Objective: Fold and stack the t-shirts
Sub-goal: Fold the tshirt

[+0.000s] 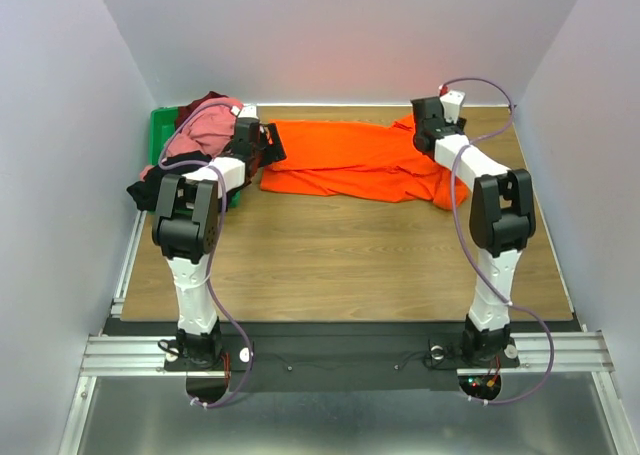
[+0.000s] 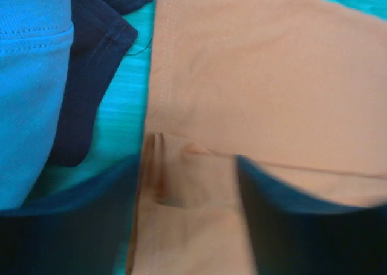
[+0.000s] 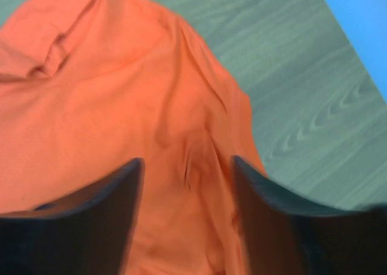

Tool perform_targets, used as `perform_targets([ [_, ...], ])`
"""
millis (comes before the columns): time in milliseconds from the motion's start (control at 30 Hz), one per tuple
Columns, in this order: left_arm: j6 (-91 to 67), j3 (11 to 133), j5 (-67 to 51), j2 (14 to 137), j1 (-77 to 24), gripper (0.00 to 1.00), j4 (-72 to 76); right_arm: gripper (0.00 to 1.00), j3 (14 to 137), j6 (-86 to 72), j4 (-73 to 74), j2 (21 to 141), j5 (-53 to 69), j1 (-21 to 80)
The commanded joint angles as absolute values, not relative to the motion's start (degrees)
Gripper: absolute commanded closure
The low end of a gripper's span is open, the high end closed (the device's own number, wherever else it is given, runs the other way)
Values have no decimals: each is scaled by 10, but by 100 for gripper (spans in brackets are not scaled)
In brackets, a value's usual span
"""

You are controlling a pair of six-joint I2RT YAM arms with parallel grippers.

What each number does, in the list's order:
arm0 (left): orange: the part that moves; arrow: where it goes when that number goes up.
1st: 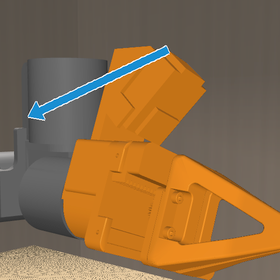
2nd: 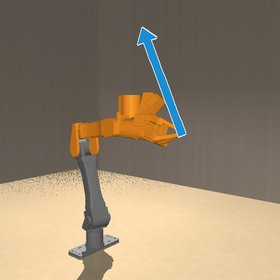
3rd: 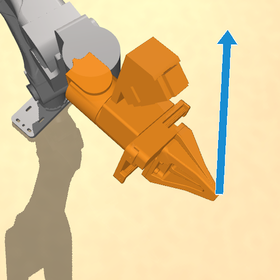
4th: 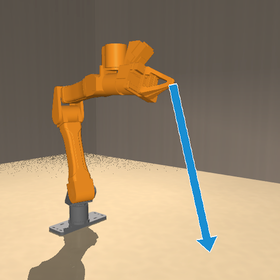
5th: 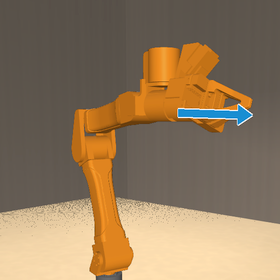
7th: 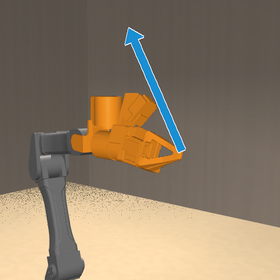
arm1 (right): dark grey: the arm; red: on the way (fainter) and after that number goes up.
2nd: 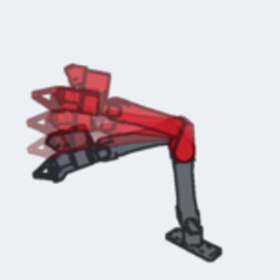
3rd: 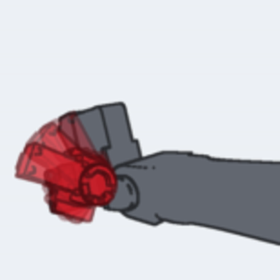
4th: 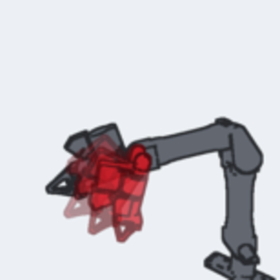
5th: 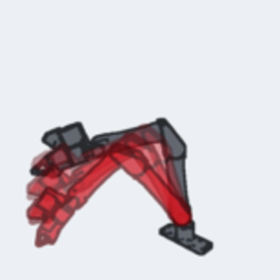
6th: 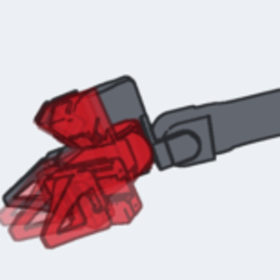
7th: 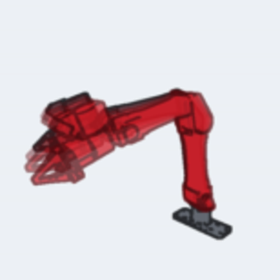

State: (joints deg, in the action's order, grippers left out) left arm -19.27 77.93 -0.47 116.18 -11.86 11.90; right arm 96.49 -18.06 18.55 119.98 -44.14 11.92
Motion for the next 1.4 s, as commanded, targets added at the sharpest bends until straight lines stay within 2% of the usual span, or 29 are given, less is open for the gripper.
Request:
perform_targets([
  [0,-206,774,-4,1102,-123,4,166,22,915,-192,173,1118,-431,113],
  [33,-200,769,21,1095,-127,1,171,12,895,-203,172,1098,-427,113],
  [133,-195,737,41,1066,-142,1,187,7,808,-220,172,1019,-411,113],
  [333,-196,651,25,1023,-170,1,242,7,629,-233,130,869,-330,113],
  [600,-194,613,3,1063,-173,1,267,8,564,-234,115,820,-320,113],
  [1100,-180,649,-25,1137,-156,2,248,21,584,-229,111,905,-282,102],
  [1367,-186,637,-24,1129,-151,1,248,39,586,-231,110,939,-241,68],
])
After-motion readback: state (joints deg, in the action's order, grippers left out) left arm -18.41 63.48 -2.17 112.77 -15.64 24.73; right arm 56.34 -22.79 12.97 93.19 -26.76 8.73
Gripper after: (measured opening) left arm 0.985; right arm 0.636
